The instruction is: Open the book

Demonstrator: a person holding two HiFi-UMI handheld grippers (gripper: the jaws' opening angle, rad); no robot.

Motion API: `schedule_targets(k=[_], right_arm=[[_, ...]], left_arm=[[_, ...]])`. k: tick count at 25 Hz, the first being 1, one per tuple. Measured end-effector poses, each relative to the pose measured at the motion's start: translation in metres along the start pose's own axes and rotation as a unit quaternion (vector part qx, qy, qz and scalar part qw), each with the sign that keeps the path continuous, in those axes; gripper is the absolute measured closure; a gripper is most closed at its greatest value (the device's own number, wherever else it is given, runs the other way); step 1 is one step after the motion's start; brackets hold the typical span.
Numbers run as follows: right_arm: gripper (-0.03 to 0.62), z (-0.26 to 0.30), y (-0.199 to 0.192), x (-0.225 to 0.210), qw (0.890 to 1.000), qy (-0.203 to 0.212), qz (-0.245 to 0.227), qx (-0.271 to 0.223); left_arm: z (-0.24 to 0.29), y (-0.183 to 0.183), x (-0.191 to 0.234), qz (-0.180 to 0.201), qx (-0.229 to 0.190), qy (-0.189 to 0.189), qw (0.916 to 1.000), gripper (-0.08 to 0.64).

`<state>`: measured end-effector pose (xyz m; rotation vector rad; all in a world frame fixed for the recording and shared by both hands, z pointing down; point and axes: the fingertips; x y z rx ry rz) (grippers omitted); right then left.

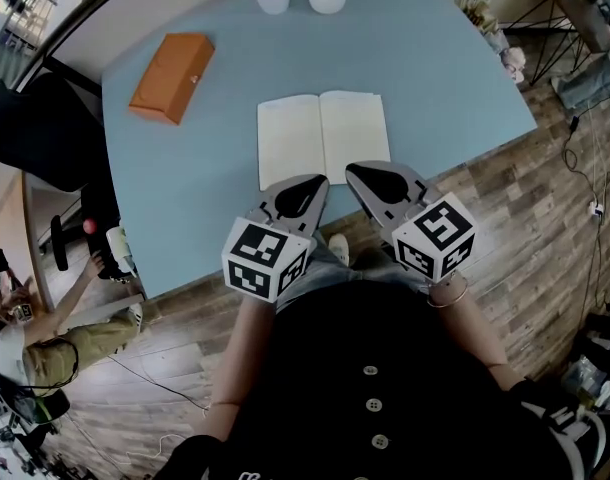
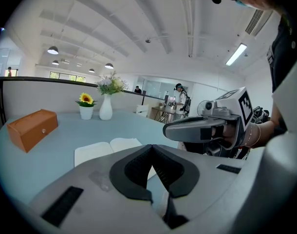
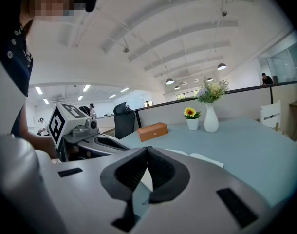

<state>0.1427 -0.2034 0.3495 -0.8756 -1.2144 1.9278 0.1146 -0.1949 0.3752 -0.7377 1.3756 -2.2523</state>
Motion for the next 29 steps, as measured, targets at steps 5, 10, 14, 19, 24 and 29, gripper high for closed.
schedule_targets(k=[5, 10, 14, 19, 24, 29], right_arm=[[0.592, 0.001, 0.000, -0.002, 1.000, -0.005, 0.001, -0.001], [0.591, 0.001, -0.002, -0.003, 1.000, -0.005, -0.001, 0.000], [0.591, 0.002, -0.005, -0.003, 1.000, -0.004, -0.006, 0.007], [0.592, 0.002, -0.007, 0.001, 1.000, -0.001, -0.009, 0.009], [0.591, 0.001, -0.011, 0.003, 1.000, 0.002, -0.009, 0.012], [0.591, 0.000, -0.016, 0.007, 1.000, 0.002, -0.008, 0.016]], left_arm=[[-0.001, -0.002, 0.003, -0.004, 0.000, 0.006, 1.0000, 0.548], [-0.001, -0.003, 0.003, -0.005, 0.002, 0.009, 0.9999, 0.548], [-0.001, -0.004, 0.004, -0.007, 0.002, 0.011, 0.9999, 0.548], [-0.002, -0.004, 0.003, -0.011, 0.002, 0.011, 0.9999, 0.548], [-0.001, -0.009, 0.000, -0.021, 0.003, 0.008, 0.9998, 0.548], [-0.003, -0.013, -0.002, -0.022, 0.005, 0.008, 0.9997, 0.548]])
Point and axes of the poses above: the fingertips, and each gripper's own axes: z forward along the fingers, x to its left, y out of its top
